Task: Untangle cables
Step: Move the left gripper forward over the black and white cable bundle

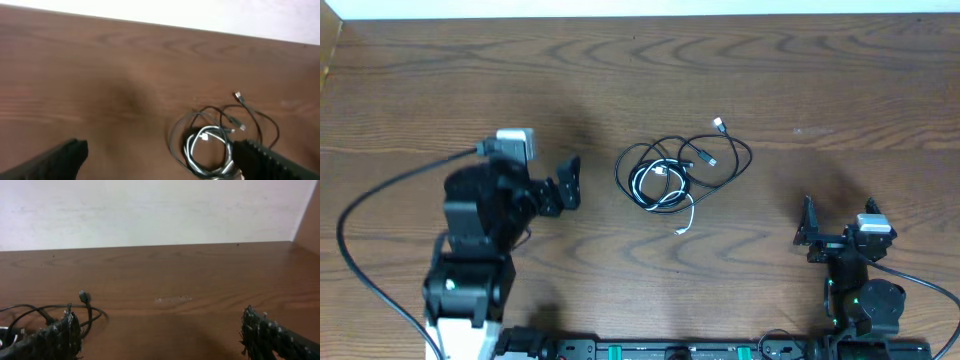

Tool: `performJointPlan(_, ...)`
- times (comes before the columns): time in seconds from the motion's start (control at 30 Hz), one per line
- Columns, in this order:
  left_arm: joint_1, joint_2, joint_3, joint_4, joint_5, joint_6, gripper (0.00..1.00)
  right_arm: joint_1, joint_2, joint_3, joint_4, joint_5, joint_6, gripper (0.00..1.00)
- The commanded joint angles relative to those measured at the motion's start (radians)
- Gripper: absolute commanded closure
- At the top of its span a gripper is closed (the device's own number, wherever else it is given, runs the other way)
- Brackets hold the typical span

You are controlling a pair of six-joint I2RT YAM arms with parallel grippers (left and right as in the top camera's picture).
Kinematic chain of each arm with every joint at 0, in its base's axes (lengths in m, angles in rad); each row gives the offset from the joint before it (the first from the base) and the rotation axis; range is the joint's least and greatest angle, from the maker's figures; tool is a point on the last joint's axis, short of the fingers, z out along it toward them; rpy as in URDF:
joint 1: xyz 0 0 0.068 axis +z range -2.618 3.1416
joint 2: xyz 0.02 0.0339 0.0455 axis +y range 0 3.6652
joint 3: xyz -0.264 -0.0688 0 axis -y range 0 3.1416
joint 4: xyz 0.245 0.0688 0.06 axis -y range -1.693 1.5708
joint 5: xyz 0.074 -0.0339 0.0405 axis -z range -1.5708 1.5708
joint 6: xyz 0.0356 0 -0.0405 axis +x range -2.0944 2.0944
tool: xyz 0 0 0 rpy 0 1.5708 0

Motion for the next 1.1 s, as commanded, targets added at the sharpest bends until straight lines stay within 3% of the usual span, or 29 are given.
performJointPlan(0.0, -0.005, 0.092, 0.134, -0.086, 0.023, -0.058, 0.01, -0.005, -0.006, -0.002, -0.004, 0.011, 0.009, 0.01)
performJointPlan(0.17, -0.058, 0.18, 0.241, -0.192, 0.027, -0.057, 0.01, -0.005, -0.006, -0.002, -0.004, 0.011, 0.009, 0.01)
performJointPlan(0.3, -0.111, 0.196, 0.245, -0.181, 0.036, -0.058, 0.01, -0.005, -0.006, -0.002, -0.004, 0.011, 0.009, 0.01)
performJointPlan(0.43, -0.127, 0.198, 0.245, -0.224, 0.174, -0.072, 0.01, -0.005, -0.006, -0.002, -0.004, 0.011, 0.009, 0.01)
performJointPlan(0.73, -0.127, 0.232, 0.243, -0.196, 0.171, -0.179, 0.01, -0.005, -0.006, -0.002, -0.004, 0.011, 0.009, 0.01)
performJointPlan(0.97, -0.165, 0.333, 0.242, -0.2, 0.069, -0.313, 0.0, -0.005, -0.006, -0.002, -0.004, 0.011, 0.009, 0.01)
performJointPlan(1.07, -0.239, 0.395, 0.242, -0.208, -0.106, -0.383, 0.1, -0.005, -0.006, -0.002, -0.004, 0.011, 0.009, 0.01)
